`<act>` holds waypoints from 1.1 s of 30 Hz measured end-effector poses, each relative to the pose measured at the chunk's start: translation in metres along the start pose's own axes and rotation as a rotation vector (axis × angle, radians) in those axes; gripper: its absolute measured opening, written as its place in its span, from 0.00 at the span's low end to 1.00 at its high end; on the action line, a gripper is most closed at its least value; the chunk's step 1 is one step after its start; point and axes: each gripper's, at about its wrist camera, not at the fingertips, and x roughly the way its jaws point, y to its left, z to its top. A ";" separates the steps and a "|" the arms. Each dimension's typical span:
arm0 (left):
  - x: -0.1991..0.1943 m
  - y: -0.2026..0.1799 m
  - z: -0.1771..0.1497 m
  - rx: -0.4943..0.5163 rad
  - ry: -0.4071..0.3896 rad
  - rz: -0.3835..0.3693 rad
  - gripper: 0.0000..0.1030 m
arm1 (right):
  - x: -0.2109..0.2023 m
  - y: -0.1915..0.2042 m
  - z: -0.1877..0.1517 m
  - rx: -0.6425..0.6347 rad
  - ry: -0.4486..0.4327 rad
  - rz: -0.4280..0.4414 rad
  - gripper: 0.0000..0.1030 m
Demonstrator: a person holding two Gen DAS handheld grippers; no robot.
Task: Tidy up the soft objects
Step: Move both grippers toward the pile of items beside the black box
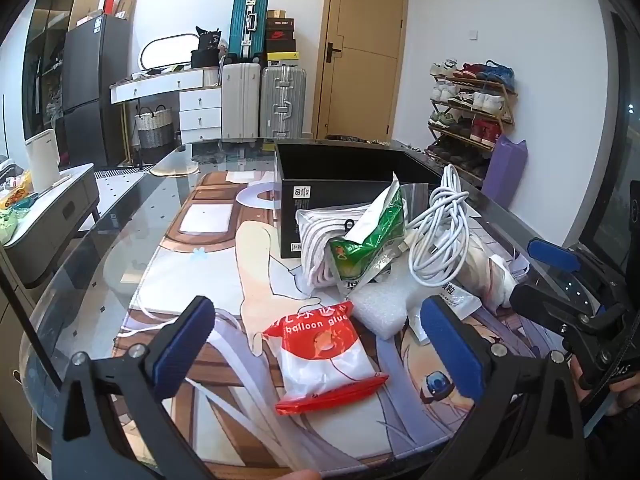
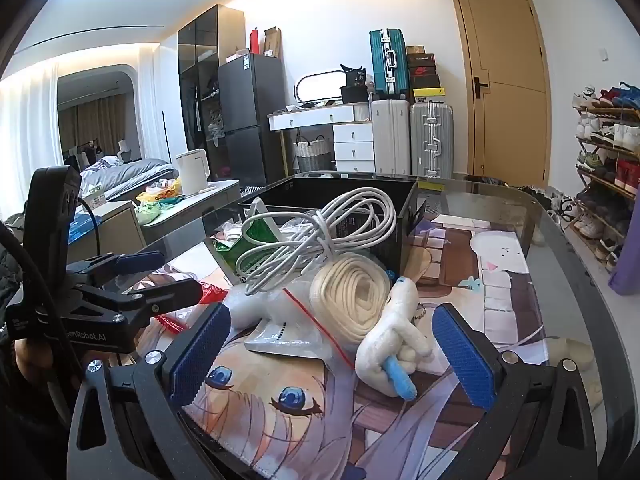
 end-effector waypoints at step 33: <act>-0.003 -0.002 0.002 0.009 -0.001 -0.001 1.00 | 0.001 -0.002 -0.001 0.011 0.002 0.004 1.00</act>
